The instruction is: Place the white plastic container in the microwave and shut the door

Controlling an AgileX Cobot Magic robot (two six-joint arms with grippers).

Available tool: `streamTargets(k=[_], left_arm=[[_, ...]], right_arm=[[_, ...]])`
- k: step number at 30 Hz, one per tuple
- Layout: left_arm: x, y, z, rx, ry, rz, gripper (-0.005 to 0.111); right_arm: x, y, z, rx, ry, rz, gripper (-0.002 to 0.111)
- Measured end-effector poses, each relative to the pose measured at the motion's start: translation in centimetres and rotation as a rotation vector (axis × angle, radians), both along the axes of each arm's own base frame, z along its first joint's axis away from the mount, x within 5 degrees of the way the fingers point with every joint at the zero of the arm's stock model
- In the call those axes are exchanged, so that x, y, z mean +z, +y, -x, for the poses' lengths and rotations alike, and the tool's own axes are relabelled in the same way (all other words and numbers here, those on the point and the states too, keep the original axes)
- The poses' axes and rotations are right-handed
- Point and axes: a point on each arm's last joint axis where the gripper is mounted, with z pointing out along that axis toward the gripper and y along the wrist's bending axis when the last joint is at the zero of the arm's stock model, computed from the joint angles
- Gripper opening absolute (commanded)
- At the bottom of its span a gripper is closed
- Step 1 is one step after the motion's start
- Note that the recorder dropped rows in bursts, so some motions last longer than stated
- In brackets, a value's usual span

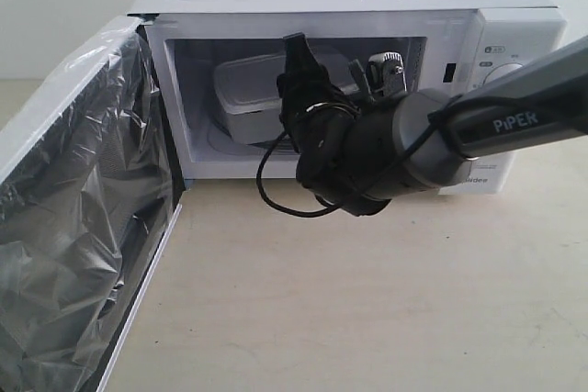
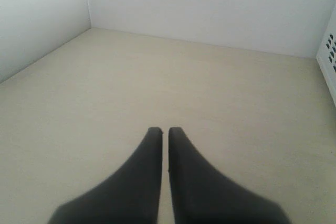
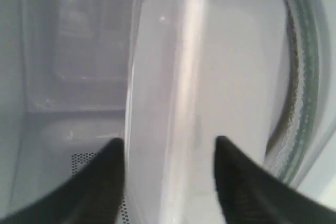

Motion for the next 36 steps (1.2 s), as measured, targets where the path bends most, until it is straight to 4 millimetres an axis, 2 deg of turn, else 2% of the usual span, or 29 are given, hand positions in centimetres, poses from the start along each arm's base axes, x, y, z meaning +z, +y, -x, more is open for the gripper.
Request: streamTargets(k=[3, 7, 10, 14, 15, 17, 18, 22, 25, 32, 36], left_arm=[[0.0, 0.0, 0.0, 0.0, 0.0, 0.0, 0.004], [0.0, 0.0, 0.0, 0.0, 0.0, 0.0, 0.004], [0.0, 0.0, 0.0, 0.0, 0.0, 0.0, 0.004], [0.0, 0.0, 0.0, 0.0, 0.0, 0.0, 0.004], [0.0, 0.0, 0.0, 0.0, 0.0, 0.0, 0.004], [0.0, 0.0, 0.0, 0.0, 0.0, 0.0, 0.004], [0.0, 0.0, 0.0, 0.0, 0.0, 0.0, 0.004], [0.0, 0.0, 0.0, 0.0, 0.0, 0.0, 0.004], [0.0, 0.0, 0.0, 0.0, 0.0, 0.0, 0.004], [0.0, 0.0, 0.0, 0.0, 0.0, 0.0, 0.004], [0.0, 0.0, 0.0, 0.0, 0.0, 0.0, 0.004]], right_arm=[[0.1, 0.1, 0.1, 0.011, 0.005, 0.004, 0.05], [0.1, -1.1, 1.7, 0.05, 0.018, 0.066, 0.024], [1.0, -2.0, 3.8, 0.159, -0.046, 0.259, 0.019], [0.3, -3.3, 6.3, 0.33, -0.065, 0.543, 0.018], [0.1, -3.6, 7.0, 0.39, -0.09, 0.649, 0.016], [-0.3, -4.0, 7.7, 0.497, -0.16, 0.856, 0.004], [-0.3, -4.0, 7.8, 0.523, -0.185, 0.919, 0.0], [-0.2, -4.1, 7.9, 0.57, -0.283, 1.098, 0.0], [0.0, -3.9, 7.7, 0.573, -0.351, 1.17, 0.0], [-1.4, -3.7, 6.7, 0.578, -0.359, 1.197, 0.0], [-1.0, -2.9, 5.8, 0.56, -0.4, 1.184, 0.0]])
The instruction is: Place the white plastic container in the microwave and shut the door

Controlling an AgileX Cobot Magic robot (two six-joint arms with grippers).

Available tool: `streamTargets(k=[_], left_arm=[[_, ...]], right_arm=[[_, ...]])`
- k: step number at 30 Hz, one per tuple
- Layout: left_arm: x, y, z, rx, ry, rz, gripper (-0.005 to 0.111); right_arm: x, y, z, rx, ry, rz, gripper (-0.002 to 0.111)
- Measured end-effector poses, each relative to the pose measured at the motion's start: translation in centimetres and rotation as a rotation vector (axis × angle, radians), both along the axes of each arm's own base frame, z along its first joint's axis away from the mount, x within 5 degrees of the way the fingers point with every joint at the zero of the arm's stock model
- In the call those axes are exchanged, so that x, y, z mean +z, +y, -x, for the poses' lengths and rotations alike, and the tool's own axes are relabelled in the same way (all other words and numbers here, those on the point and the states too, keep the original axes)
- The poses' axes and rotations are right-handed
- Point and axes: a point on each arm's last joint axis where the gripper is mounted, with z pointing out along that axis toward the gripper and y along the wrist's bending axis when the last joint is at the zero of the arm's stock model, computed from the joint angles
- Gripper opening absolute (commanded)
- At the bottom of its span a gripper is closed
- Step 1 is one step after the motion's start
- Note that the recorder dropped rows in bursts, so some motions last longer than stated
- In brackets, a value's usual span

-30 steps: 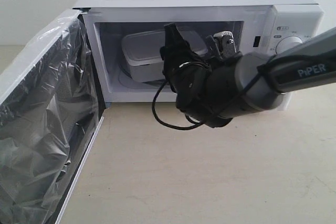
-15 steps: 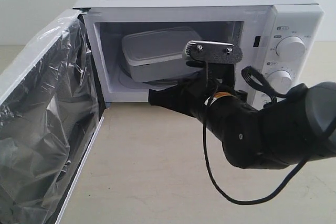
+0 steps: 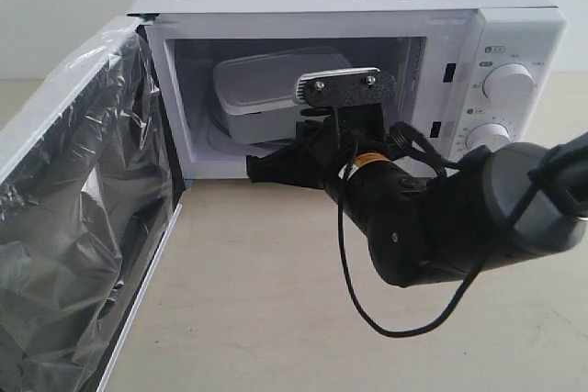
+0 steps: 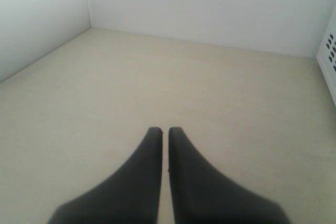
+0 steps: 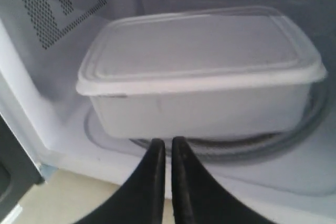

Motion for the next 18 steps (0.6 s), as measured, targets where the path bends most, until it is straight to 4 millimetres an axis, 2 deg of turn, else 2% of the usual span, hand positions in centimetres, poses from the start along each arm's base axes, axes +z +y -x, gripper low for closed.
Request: streamTargets(k=[7, 12, 18], left_arm=[[0.0, 0.0, 0.0, 0.0, 0.0, 0.0, 0.004], [0.0, 0.0, 0.0, 0.0, 0.0, 0.0, 0.004], [0.0, 0.0, 0.0, 0.0, 0.0, 0.0, 0.004]], right_arm=[[-0.5, 1.8, -1.6, 0.011, 0.011, -0.028, 0.0], [-1.9, 2.9, -2.8, 0.012, 0.032, -0.022, 0.0], [-2.3, 2.8, -4.9, -0.027, 0.035, -0.044, 0.0]])
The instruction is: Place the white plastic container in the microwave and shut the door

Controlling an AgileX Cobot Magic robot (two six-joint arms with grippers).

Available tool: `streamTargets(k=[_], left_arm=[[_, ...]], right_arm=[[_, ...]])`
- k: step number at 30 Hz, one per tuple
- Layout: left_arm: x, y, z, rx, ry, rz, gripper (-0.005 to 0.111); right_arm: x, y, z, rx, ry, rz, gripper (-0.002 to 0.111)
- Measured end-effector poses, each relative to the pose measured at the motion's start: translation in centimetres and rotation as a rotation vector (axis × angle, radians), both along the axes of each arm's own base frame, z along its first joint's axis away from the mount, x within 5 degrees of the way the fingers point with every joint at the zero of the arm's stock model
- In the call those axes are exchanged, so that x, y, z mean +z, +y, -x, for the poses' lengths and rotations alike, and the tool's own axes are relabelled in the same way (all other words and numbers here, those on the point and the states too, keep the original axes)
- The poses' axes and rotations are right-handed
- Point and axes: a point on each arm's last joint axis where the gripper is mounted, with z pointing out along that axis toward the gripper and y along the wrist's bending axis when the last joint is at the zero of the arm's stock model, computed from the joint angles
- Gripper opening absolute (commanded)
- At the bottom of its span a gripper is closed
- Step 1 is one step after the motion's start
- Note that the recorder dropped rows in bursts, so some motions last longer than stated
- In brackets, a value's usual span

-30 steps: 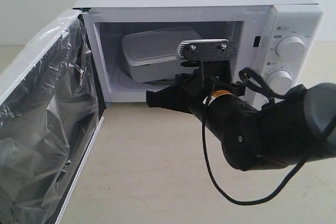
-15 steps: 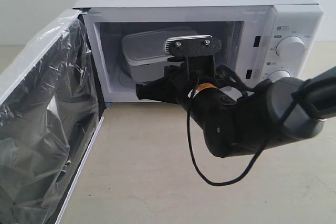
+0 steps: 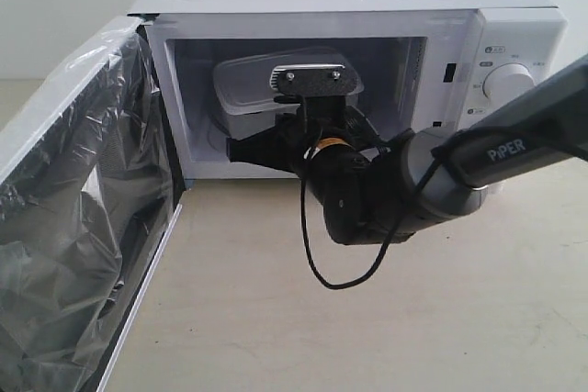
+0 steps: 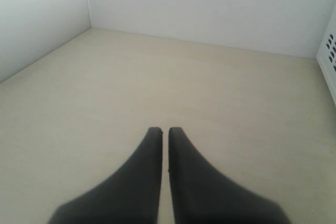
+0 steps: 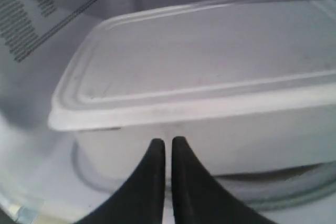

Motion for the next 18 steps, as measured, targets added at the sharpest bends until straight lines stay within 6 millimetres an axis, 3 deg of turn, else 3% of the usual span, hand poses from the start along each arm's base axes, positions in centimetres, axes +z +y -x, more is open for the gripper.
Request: streamTargets(k=[18], left_arm=[[0.0, 0.0, 0.0, 0.0, 0.0, 0.0, 0.004]], right_arm=[[0.7, -2.0, -3.5, -0.092, -0.024, -0.052, 0.0]])
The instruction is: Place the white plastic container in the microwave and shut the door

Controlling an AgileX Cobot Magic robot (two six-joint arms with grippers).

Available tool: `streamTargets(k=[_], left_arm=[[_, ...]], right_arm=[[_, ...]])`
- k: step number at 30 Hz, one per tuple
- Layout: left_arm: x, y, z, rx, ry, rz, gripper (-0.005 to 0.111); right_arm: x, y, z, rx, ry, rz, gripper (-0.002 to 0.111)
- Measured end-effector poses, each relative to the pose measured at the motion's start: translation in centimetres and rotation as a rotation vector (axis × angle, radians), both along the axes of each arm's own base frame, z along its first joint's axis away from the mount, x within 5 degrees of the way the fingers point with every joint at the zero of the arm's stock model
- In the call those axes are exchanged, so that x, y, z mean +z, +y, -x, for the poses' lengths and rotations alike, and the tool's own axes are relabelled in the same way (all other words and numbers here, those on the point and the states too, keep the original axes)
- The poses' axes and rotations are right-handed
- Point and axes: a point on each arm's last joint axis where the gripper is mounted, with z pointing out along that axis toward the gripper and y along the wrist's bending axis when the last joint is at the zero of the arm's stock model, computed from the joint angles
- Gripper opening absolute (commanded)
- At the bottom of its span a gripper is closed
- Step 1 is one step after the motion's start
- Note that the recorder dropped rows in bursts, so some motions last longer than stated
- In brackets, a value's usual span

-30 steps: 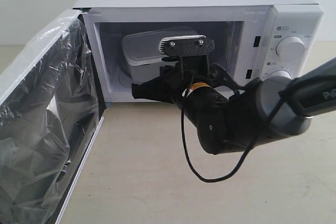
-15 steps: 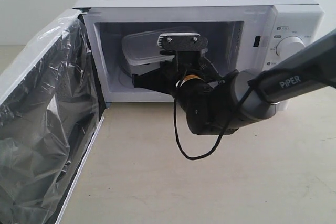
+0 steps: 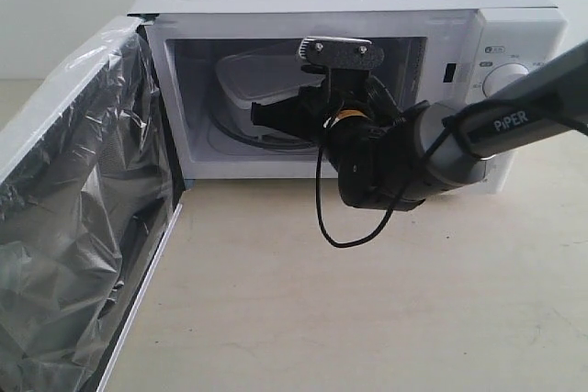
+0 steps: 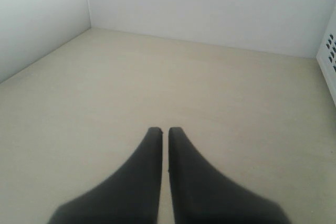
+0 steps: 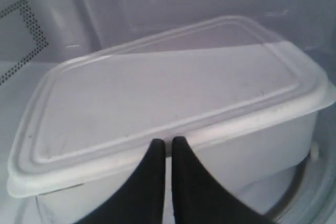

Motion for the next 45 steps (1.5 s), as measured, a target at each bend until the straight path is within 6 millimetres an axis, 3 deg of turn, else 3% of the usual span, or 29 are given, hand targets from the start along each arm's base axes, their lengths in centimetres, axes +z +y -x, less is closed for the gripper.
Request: streamTargets(k=[8, 13, 19, 23, 31, 36, 45], left_arm=[[0.0, 0.0, 0.0, 0.0, 0.0, 0.0, 0.004], [0.0, 0.0, 0.0, 0.0, 0.0, 0.0, 0.004], [0.0, 0.0, 0.0, 0.0, 0.0, 0.0, 0.004], [0.0, 0.0, 0.0, 0.0, 0.0, 0.0, 0.004], [0.0, 0.0, 0.0, 0.0, 0.0, 0.0, 0.004], [0.0, -0.4, -0.1, -0.075, 0.0, 0.0, 0.004], [0.0, -0.6, -0.1, -0.117, 0.0, 0.0, 0.004]], right_arm=[[-0.2, -0.1, 0.3, 0.012, 0.053, 0.002, 0.0], [0.5, -1.2, 2.2, -0.028, 0.041, -0.01, 0.0], [0.8, -2.0, 6.2, 0.008, 0.041, 0.04, 0.0], [1.2, -3.1, 9.9, 0.031, 0.042, 0.054, 0.0], [2.1, -8.5, 16.5, 0.014, 0.073, 0.049, 0.0], [3.7, -10.8, 19.3, 0.068, 0.093, 0.004, 0.0], [8.5, -12.2, 22.2, 0.22, 0.015, -0.081, 0.0]])
